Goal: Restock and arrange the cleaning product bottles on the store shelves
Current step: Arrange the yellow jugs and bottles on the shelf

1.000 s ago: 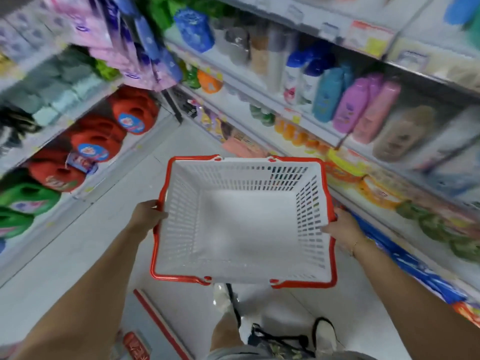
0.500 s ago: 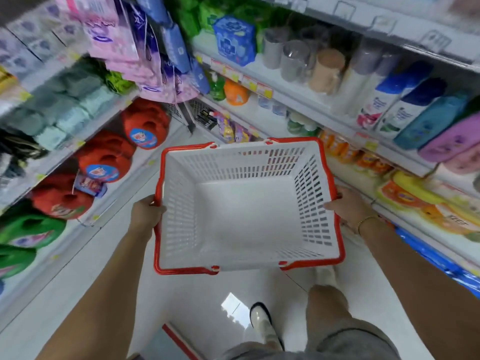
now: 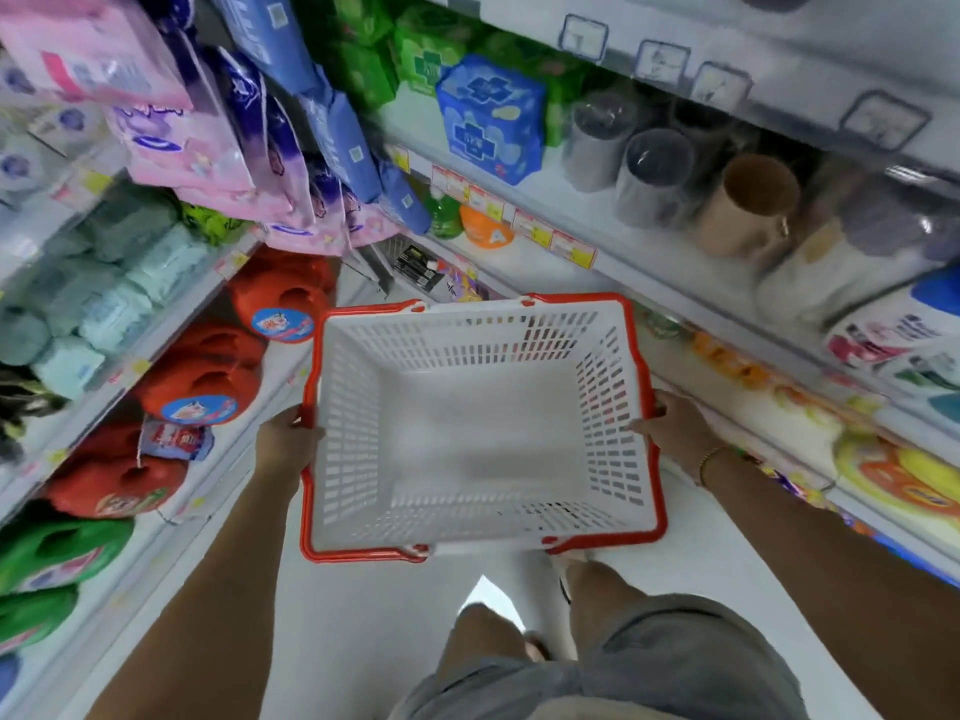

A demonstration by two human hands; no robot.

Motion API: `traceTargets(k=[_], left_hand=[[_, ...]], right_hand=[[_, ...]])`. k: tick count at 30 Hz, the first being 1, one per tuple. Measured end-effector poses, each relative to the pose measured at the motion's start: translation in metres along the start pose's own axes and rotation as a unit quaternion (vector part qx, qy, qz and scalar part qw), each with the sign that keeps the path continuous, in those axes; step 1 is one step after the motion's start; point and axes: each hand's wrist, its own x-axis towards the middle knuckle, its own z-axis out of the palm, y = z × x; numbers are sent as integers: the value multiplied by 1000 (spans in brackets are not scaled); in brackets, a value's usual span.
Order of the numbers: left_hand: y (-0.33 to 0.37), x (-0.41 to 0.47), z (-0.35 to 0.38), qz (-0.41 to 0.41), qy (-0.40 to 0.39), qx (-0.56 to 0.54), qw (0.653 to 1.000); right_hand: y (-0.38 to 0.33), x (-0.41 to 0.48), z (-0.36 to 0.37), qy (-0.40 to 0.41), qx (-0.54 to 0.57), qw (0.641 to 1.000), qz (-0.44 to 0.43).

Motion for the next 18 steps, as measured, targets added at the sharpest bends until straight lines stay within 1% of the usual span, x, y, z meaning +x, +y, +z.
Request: traceTargets(k=[2, 6, 9, 11, 14, 18], left_hand=[[17, 26, 2, 6, -8, 8, 1000], [34, 78, 10, 23, -43, 56, 997], [41, 114, 18, 19, -74, 57, 995], [46, 137, 25, 27, -102, 60, 993], [54, 170, 42, 63, -155, 93, 981], [56, 199, 75, 94, -210, 116, 966]], right_hand=[[-11, 15, 7, 7, 14, 1000, 25], [-18, 32, 28, 22, 46, 996, 79], [-12, 39, 48, 34, 56, 992, 107], [-4, 42, 62, 60, 59, 988, 126], [8, 45, 83, 106, 63, 980, 153], [32, 52, 107, 169, 100, 960, 201]])
